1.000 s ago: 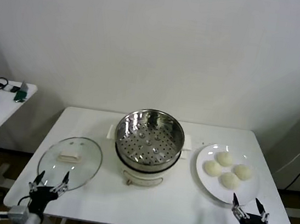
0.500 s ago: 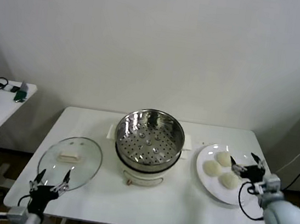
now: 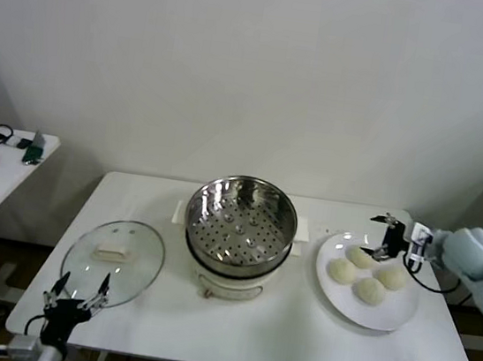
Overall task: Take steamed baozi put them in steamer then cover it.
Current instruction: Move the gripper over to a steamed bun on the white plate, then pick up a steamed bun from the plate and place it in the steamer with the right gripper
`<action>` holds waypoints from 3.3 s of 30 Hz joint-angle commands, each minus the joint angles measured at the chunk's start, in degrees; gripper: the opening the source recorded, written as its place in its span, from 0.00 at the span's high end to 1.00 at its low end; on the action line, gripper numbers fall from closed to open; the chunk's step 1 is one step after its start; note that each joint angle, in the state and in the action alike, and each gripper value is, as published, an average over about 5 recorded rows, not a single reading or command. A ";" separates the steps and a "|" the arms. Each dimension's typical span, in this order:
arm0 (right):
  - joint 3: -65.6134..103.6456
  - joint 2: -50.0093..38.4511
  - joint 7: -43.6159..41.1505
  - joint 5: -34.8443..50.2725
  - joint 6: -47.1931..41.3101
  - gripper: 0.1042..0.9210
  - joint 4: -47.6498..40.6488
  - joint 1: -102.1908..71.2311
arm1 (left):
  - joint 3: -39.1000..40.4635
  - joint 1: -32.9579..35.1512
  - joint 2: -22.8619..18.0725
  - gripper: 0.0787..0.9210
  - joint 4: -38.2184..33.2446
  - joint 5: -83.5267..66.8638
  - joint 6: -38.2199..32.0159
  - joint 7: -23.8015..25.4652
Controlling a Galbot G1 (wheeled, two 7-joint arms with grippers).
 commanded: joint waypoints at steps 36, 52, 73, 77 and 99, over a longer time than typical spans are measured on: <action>-12.34 32.76 -11.63 -12.16 9.18 0.13 -47.83 7.32 | -0.01 -0.56 1.22 0.12 2.87 -0.87 -0.75 -0.26; -15.40 29.99 -11.50 -8.55 10.60 0.30 -42.73 11.41 | 0.28 -0.41 1.03 0.12 2.63 -0.90 -0.97 -0.42; -46.90 32.12 -8.08 8.03 22.72 0.32 16.77 57.48 | 0.22 -0.26 1.55 0.12 1.65 1.24 -1.78 -0.40; -47.78 36.39 -4.80 1.64 25.36 0.32 14.27 51.03 | 0.30 -0.53 1.52 0.12 1.45 1.40 -1.68 -0.35; -39.56 48.89 7.07 -20.58 34.41 0.32 -18.74 24.87 | 0.24 -0.10 1.56 0.12 1.32 0.96 -1.91 -0.53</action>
